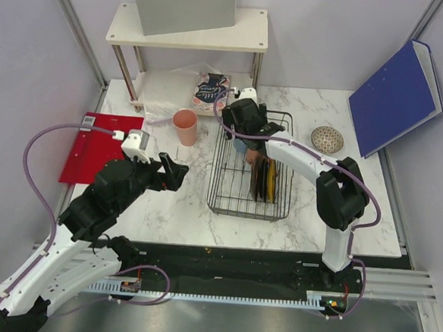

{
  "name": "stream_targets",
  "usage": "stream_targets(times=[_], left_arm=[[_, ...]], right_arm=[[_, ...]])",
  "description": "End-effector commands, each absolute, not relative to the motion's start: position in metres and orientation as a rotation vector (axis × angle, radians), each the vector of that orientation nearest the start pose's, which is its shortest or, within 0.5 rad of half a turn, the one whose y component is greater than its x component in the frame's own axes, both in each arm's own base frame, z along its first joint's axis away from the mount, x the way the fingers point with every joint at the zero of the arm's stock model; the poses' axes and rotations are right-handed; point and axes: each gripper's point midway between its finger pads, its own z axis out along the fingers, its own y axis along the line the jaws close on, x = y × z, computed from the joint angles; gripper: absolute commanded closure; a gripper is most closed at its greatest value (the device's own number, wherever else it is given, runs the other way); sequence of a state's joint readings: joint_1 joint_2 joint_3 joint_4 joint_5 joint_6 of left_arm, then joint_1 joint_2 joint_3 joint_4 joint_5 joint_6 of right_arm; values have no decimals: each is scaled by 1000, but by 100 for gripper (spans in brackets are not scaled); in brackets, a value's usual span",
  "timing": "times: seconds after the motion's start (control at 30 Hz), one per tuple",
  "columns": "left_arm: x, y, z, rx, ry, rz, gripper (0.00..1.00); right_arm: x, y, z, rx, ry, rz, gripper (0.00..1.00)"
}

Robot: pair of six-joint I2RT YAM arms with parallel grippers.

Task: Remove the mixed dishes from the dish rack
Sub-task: Pick up the cup from the dish rack.

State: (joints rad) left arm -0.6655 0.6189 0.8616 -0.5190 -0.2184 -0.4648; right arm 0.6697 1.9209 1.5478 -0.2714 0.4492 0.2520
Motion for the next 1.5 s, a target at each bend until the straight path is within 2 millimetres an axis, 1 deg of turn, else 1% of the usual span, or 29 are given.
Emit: stream_targets(times=[0.0, 0.07, 0.17, 0.27, 0.37, 0.47, 0.57, 0.67, 0.7, 0.8, 0.9, 0.93, 1.0, 1.03, 1.1, 1.13, 1.2, 1.23, 1.3, 1.33, 1.4, 1.43, 1.47], left_arm=[[210, -153, 267, 25, 1889, -661, 1], [210, -154, 262, 30, 1900, -660, 1], [210, -153, 261, 32, 1901, -656, 1], [210, -154, 258, 36, 1908, -650, 1], [211, -155, 255, 37, 1919, -650, 1], [212, -157, 250, 37, 1929, -652, 1], [212, -159, 246, 36, 1939, -660, 1], [211, -159, 244, 29, 1942, -668, 1], [211, -159, 244, 28, 1943, -669, 1], [210, -159, 242, 26, 1943, -670, 1], [210, -159, 242, 24, 1943, -670, 1], [210, -158, 242, 24, 1944, -667, 1], [211, -159, 241, 25, 1946, -663, 1], [212, -159, 240, 26, 1949, -659, 1], [213, -159, 240, 26, 1948, -657, 2], [214, -160, 239, 28, 1951, -654, 2], [215, -162, 240, 29, 1947, -658, 2], [216, -162, 239, 29, 1948, -657, 2], [218, -164, 239, 31, 1946, -661, 2], [219, -165, 239, 31, 1947, -661, 2], [222, -166, 240, 23, 1947, -659, 1], [223, -167, 241, 11, 1944, -667, 1], [224, -168, 242, -1, 1940, -675, 1]], right_arm=[[474, 276, 168, -182, 2095, 41, 2], [480, 274, 161, -175, 2110, 35, 2], [483, 269, 147, -172, 2139, 18, 2], [482, 263, 134, -160, 2172, 12, 2], [479, 262, 127, -153, 2189, 22, 2], [477, 265, 126, -159, 2199, 51, 5], [475, 268, 127, -170, 2203, 82, 11], [474, 270, 128, -181, 2205, 95, 24], [474, 269, 128, -180, 2205, 94, 34], [471, 269, 128, -179, 2209, 101, 47], [467, 267, 133, -158, 2205, 117, 51], [466, 267, 143, -146, 2189, 131, 52], [463, 266, 151, -130, 2178, 151, 52], [461, 266, 165, -126, 2154, 168, 52], [458, 267, 183, -116, 2126, 203, 53], [455, 265, 200, -106, 2098, 226, 53], [448, 267, 216, -109, 2074, 270, 54], [443, 267, 234, -101, 2046, 304, 54], [434, 269, 249, -108, 2024, 354, 54], [428, 267, 268, -96, 1990, 388, 54], [419, 269, 281, -98, 1969, 436, 54], [410, 267, 300, -97, 1929, 481, 55], [405, 268, 301, -87, 1912, 519, 56]])
